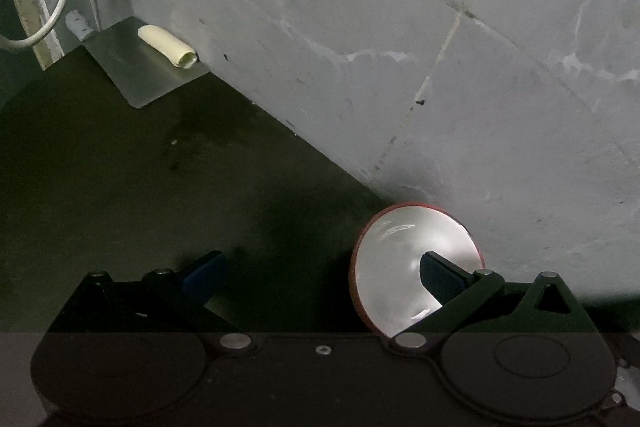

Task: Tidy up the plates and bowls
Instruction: 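Grasp the rim of the second white bowl with the left gripper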

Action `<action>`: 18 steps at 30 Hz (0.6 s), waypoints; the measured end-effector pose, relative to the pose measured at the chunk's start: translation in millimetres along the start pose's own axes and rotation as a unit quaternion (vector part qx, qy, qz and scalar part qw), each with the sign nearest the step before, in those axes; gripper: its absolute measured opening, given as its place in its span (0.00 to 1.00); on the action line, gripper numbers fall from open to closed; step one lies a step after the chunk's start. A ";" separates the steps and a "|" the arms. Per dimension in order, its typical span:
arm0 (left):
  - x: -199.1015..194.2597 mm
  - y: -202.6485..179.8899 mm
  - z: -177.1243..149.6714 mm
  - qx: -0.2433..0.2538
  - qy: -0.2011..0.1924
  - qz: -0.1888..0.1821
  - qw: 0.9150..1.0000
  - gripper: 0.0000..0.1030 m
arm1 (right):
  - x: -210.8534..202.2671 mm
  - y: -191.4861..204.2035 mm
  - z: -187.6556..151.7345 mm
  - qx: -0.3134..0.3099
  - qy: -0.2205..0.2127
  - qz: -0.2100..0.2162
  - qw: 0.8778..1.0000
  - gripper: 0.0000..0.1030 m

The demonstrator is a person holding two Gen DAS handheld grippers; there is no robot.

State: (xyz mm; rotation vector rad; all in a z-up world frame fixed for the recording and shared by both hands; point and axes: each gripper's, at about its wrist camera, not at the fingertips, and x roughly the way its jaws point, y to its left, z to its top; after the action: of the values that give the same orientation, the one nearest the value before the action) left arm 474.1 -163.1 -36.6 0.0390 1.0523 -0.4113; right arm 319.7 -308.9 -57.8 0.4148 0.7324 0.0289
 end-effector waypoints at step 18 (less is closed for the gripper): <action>5.6 -8.5 -6.6 -0.023 0.017 0.003 1.000 0.49 | 14.4 3.5 9.0 -0.004 0.019 0.015 1.000 0.53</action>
State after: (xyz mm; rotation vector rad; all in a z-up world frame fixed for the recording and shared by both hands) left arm 468.1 -171.2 -43.3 0.0088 1.0945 -0.3830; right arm 336.7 -306.4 -59.7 0.4174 0.7640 0.0682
